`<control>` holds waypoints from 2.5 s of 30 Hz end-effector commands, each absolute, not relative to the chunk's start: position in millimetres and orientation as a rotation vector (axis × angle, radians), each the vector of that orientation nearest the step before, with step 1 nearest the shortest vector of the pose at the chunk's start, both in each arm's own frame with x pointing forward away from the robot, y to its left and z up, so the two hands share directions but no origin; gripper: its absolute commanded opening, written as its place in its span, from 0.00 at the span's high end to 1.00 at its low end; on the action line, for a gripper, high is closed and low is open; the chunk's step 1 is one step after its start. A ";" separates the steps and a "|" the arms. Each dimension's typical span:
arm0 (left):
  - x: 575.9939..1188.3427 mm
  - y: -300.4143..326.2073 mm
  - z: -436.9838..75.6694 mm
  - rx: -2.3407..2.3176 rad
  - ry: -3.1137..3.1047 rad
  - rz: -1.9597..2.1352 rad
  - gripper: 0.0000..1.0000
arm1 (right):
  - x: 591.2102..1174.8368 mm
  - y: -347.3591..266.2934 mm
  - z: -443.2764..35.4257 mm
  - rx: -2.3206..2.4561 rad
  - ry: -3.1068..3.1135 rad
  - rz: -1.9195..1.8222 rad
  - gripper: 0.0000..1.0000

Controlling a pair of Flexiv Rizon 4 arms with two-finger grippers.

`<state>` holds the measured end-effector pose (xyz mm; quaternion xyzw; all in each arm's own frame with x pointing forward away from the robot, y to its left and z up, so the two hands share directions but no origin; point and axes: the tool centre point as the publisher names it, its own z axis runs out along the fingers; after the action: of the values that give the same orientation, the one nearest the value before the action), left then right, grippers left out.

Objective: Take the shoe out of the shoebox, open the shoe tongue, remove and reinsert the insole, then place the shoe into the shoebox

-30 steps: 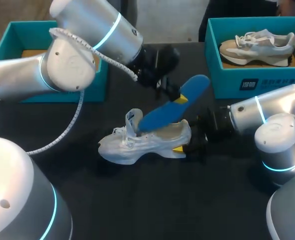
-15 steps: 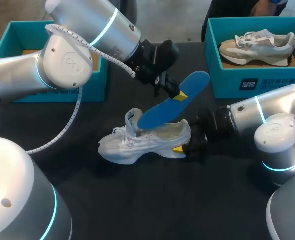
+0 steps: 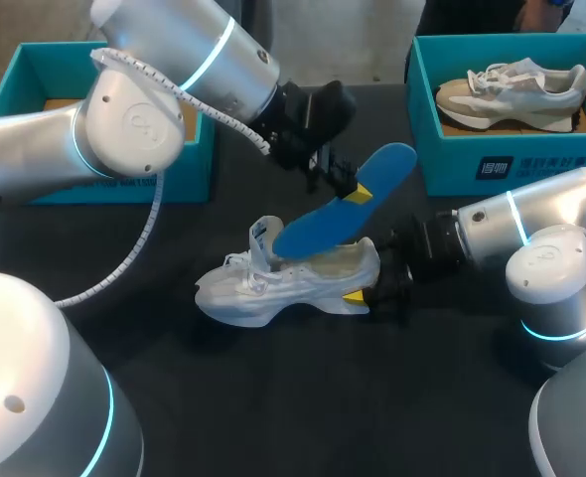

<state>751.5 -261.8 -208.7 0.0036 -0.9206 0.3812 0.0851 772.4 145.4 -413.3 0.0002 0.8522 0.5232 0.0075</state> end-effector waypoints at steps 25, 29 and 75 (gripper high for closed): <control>730.7 -258.4 -88.2 0.647 -1.883 1.384 1.00 | 772.1 146.1 -412.9 0.001 2.666 1.631 1.00; 725.8 -253.8 -76.2 0.676 -1.808 1.393 1.00 | 772.1 146.1 -412.9 0.001 2.666 1.631 1.00; 644.9 -209.4 21.4 0.671 -1.719 1.527 1.00 | 772.1 146.1 -412.9 0.001 2.666 1.631 1.00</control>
<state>658.1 -219.0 18.1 0.2434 -0.6791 0.5776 0.3821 772.4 145.4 -413.2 0.0001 0.8522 0.5231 0.0075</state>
